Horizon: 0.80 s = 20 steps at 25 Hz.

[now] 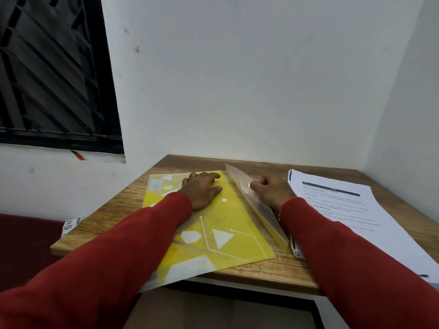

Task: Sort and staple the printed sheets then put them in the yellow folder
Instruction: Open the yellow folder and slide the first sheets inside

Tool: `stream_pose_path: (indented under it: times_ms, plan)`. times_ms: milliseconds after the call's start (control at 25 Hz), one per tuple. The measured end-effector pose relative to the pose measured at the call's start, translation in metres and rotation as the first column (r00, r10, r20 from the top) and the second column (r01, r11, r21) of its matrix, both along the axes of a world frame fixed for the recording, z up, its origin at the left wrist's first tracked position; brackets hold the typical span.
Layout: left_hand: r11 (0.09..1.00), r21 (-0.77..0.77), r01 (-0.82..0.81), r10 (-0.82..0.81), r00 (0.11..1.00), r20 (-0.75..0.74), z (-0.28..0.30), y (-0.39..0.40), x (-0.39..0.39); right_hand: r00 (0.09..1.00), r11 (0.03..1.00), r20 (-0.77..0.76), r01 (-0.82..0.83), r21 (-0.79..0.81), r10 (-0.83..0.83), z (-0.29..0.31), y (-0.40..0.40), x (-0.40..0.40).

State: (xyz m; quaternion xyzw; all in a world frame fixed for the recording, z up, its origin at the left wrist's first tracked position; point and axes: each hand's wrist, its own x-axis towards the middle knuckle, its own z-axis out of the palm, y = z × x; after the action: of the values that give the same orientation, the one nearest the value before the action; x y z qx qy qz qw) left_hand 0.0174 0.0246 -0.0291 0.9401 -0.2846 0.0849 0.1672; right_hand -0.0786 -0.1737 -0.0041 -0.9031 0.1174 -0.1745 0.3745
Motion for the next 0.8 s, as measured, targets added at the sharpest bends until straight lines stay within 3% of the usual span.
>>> stream_pose_path:
  times_ms: [120, 240, 320, 480, 560, 680, 800]
  plan:
    - [0.986, -0.041, 0.161, -0.161, 0.987, 0.001, 0.001, 0.002, -0.009, 0.994, 0.974, -0.112, -0.044, -0.221, 0.019, -0.005, -0.012, 0.004]
    - [0.957, 0.030, 0.289, -0.289, 0.957, -0.012, 0.002, 0.000, -0.013, 0.984, 0.852, 0.059, -0.113, -0.511, 0.166, 0.001, -0.016, 0.004]
    - [0.936, 0.072, 0.345, -0.344, 0.939, -0.016, 0.000, -0.001, -0.014, 0.959, 0.794, 0.133, -0.124, -0.595, 0.249, 0.009, -0.014, 0.000]
    - [0.922, 0.069, 0.381, -0.384, 0.923, 0.022, 0.001, -0.003, -0.013, 0.956, 0.724, -0.220, -0.289, -0.626, 0.192, 0.006, -0.004, -0.004]
    - [0.922, 0.059, 0.382, -0.385, 0.922, 0.045, 0.001, -0.003, -0.013, 0.953, 0.753, -0.238, -0.294, -0.589, 0.186, 0.005, -0.010, -0.003]
    - [0.922, 0.050, 0.385, -0.386, 0.922, 0.037, 0.001, -0.002, -0.012, 0.914, 0.808, -0.270, -0.396, -0.435, 0.303, 0.013, -0.027, -0.004]
    - [0.955, 0.113, 0.274, -0.276, 0.961, 0.004, 0.000, 0.000, -0.006, 0.852, 0.776, -0.388, -0.497, -0.388, 0.352, 0.012, -0.040, -0.004]
